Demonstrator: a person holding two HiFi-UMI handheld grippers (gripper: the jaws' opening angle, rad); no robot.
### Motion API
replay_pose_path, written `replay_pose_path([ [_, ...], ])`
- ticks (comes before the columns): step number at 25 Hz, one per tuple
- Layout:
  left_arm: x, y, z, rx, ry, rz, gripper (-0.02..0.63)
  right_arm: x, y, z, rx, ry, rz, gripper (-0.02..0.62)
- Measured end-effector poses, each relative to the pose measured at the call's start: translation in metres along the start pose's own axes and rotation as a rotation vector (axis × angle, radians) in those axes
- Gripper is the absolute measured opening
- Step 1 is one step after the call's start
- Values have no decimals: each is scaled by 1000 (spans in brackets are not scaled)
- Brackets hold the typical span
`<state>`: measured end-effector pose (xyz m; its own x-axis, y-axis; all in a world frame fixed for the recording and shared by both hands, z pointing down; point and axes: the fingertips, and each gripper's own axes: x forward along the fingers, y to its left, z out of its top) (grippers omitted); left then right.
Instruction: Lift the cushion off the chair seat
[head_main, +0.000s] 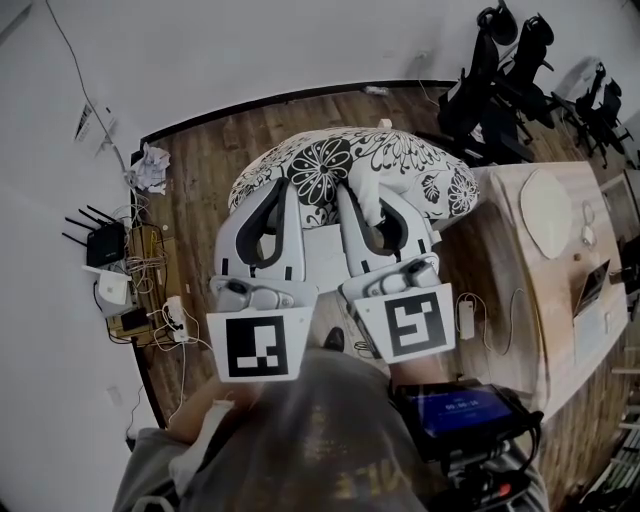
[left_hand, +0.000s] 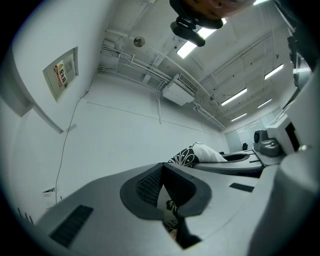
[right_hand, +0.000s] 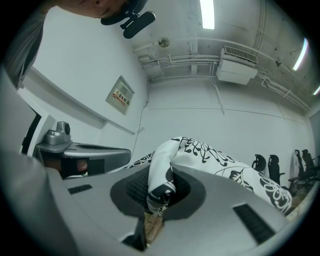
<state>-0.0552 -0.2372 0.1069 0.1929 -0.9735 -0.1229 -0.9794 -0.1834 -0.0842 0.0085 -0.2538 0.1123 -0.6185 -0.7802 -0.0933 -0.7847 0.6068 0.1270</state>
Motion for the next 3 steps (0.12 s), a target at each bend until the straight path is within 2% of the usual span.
replay_pose_path([
  [3,-1,1,-1,0,4,2,6,0,1,-1,-1,2,2,32],
])
